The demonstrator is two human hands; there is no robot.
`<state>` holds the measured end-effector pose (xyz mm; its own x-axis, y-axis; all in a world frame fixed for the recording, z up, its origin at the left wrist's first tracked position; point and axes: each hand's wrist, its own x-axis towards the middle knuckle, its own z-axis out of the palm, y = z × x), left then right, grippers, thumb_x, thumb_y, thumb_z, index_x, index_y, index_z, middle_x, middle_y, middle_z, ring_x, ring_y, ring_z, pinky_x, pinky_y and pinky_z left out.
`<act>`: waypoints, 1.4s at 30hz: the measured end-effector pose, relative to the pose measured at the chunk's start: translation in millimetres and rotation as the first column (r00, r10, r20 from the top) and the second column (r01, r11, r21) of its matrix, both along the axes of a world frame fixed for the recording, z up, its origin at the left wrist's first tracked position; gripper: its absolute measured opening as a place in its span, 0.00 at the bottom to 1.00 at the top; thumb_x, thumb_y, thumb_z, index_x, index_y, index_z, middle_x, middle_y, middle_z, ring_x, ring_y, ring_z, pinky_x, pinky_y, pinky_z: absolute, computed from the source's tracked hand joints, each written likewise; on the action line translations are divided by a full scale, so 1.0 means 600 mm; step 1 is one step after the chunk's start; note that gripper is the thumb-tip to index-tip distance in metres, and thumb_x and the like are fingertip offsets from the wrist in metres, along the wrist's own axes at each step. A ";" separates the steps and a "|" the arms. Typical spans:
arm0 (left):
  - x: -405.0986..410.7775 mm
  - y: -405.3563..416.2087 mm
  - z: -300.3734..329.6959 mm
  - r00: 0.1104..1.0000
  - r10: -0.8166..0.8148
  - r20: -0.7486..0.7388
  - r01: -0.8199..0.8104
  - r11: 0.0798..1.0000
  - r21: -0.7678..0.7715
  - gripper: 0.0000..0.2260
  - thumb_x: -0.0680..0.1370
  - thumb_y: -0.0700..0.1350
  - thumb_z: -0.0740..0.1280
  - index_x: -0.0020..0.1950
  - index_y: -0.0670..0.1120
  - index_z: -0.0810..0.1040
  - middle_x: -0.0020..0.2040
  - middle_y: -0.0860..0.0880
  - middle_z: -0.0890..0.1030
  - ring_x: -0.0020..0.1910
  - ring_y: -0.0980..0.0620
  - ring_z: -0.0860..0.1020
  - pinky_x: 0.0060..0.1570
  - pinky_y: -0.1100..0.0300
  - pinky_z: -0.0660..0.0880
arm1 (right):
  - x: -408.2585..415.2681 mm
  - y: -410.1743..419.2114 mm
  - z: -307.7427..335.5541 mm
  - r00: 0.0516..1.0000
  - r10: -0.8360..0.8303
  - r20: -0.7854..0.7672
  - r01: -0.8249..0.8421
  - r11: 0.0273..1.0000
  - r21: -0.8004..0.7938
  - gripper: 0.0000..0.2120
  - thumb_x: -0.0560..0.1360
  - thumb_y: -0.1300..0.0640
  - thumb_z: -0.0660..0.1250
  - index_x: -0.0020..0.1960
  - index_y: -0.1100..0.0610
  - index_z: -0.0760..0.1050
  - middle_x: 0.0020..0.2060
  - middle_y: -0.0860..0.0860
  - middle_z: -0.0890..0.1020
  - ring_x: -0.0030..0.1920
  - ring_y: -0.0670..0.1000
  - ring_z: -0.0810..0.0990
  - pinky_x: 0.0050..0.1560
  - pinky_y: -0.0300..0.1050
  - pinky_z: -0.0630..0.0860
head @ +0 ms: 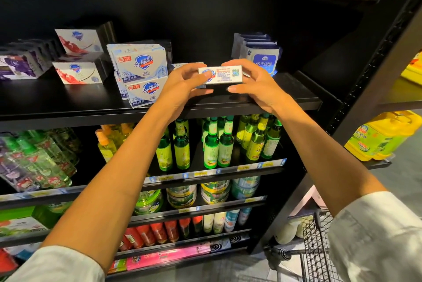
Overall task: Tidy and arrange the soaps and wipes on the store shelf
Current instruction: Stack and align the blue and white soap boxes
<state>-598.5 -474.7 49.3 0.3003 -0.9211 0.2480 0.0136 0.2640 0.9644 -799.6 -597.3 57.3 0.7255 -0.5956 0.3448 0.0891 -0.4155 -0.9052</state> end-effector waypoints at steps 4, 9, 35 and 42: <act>-0.004 0.007 0.005 0.999 -0.051 0.006 0.051 0.999 -0.003 0.19 0.80 0.44 0.74 0.69 0.41 0.78 0.65 0.41 0.82 0.65 0.45 0.81 0.61 0.43 0.81 | 0.001 0.002 -0.002 0.999 -0.032 0.044 0.030 0.999 0.044 0.23 0.77 0.69 0.73 0.69 0.59 0.75 0.63 0.54 0.82 0.68 0.52 0.80 0.64 0.52 0.80; 0.002 0.014 0.001 0.987 -0.045 0.156 0.056 0.996 -0.066 0.24 0.77 0.38 0.76 0.71 0.45 0.76 0.67 0.46 0.81 0.68 0.47 0.79 0.65 0.46 0.79 | 0.002 0.002 -0.004 0.997 -0.045 0.064 0.039 0.994 0.098 0.21 0.78 0.68 0.71 0.69 0.60 0.74 0.61 0.53 0.84 0.68 0.54 0.80 0.64 0.54 0.81; -0.005 0.013 0.001 0.995 0.056 0.077 -0.050 0.995 -0.085 0.20 0.78 0.37 0.74 0.70 0.43 0.77 0.57 0.44 0.85 0.57 0.50 0.84 0.43 0.66 0.78 | 0.007 0.014 0.005 0.995 -0.097 0.012 0.095 0.988 0.124 0.16 0.81 0.61 0.70 0.68 0.59 0.75 0.60 0.57 0.85 0.61 0.56 0.84 0.62 0.53 0.82; -0.001 0.007 -0.003 0.993 0.090 0.075 -0.083 0.993 -0.087 0.17 0.80 0.40 0.73 0.67 0.40 0.78 0.59 0.43 0.84 0.59 0.46 0.84 0.51 0.57 0.79 | 0.003 0.012 0.004 0.999 -0.043 -0.019 0.045 0.994 0.101 0.27 0.80 0.63 0.72 0.76 0.56 0.68 0.63 0.60 0.83 0.64 0.58 0.82 0.64 0.59 0.81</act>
